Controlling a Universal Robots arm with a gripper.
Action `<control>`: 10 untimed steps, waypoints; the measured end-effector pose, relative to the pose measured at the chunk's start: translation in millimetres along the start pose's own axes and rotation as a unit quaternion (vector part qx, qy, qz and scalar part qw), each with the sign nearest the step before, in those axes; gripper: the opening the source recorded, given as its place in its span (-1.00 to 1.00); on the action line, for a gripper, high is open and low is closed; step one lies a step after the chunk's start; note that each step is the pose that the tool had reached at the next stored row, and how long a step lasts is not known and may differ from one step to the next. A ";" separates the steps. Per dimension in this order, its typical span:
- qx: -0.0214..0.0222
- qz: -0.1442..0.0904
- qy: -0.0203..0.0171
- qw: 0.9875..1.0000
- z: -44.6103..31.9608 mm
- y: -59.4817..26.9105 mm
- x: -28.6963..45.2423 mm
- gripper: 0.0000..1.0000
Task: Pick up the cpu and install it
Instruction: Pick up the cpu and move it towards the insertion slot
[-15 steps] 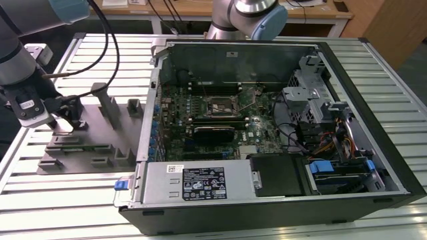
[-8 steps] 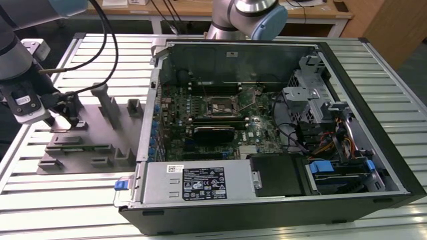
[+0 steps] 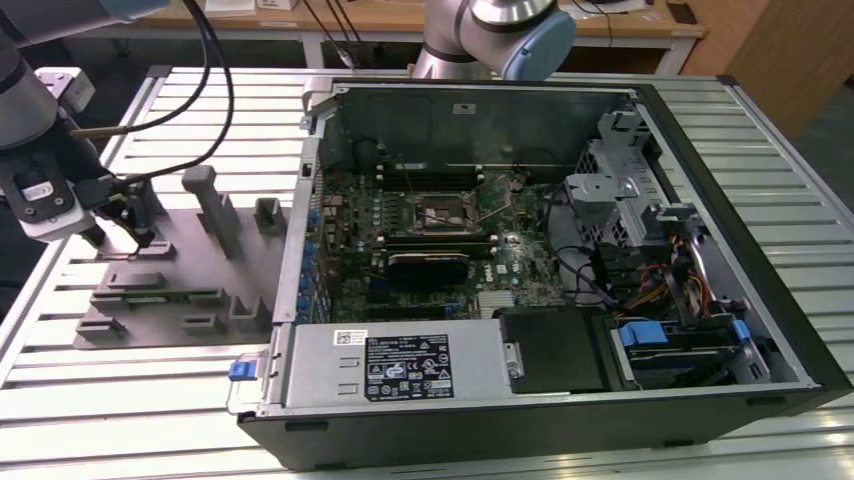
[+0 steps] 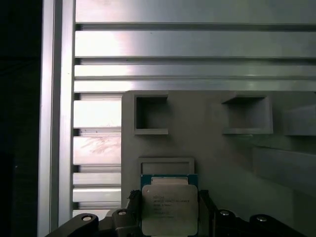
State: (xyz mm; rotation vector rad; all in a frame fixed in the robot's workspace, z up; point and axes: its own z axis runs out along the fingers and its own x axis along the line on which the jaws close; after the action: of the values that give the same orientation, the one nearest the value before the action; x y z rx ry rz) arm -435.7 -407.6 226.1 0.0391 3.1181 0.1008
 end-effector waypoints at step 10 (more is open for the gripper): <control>0.000 0.000 0.000 1.000 -11.1 0.8 -0.3 0.09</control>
State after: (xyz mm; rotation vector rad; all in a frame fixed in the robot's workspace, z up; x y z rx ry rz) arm -435.7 -407.5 237.2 0.0392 3.1181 0.1009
